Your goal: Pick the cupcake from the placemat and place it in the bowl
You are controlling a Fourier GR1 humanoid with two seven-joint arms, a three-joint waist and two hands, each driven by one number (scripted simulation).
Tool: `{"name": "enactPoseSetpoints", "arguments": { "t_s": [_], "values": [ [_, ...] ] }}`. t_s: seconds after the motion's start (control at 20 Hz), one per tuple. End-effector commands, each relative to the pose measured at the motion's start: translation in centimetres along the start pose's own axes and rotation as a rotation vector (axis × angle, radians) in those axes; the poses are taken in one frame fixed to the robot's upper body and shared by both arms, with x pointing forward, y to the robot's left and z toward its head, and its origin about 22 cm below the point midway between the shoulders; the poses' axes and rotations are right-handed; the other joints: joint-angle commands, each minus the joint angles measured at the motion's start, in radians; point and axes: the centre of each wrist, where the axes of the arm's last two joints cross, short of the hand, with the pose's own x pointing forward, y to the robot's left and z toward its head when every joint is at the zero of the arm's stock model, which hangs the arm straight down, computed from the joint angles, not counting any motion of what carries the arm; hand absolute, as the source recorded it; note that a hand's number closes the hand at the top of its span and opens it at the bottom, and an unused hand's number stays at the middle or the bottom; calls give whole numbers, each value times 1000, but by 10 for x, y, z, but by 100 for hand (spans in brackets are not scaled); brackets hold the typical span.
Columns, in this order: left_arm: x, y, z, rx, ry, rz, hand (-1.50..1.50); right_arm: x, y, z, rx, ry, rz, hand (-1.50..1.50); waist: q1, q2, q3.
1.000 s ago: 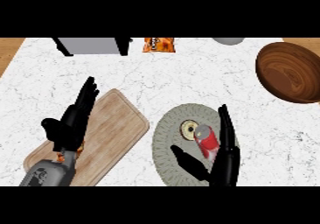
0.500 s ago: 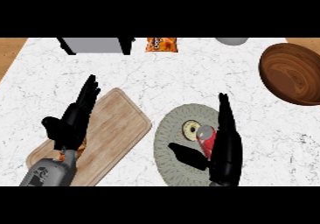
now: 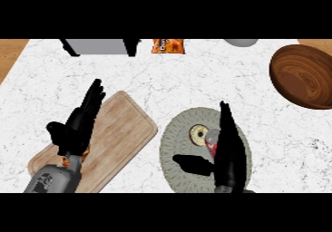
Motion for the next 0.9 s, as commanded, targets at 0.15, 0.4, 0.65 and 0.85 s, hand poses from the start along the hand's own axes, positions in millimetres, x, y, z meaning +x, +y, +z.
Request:
{"name": "enactPoseSetpoints", "arguments": {
  "t_s": [0.15, 0.4, 0.65, 0.85],
  "values": [
    [1, -1, 4, -12, -11, -1, 0, -10, 4, -5, 19, 4, -27, -150, 0, 0, 0],
    [-5, 15, 12, 13, -1, -19, 0, -23, -12, 11, 17, -44, -126, -150, -1, -1, 0],
    [-2, 2, 10, 12, 1, 3, 0, -20, 0, 7, 33, -47, -174, -150, 0, 0, 0],
    [-9, -13, -4, -5, 3, 3, 0, -26, 10, 19, 59, -32, -215, -150, -3, 0, 0]
  ]
}}
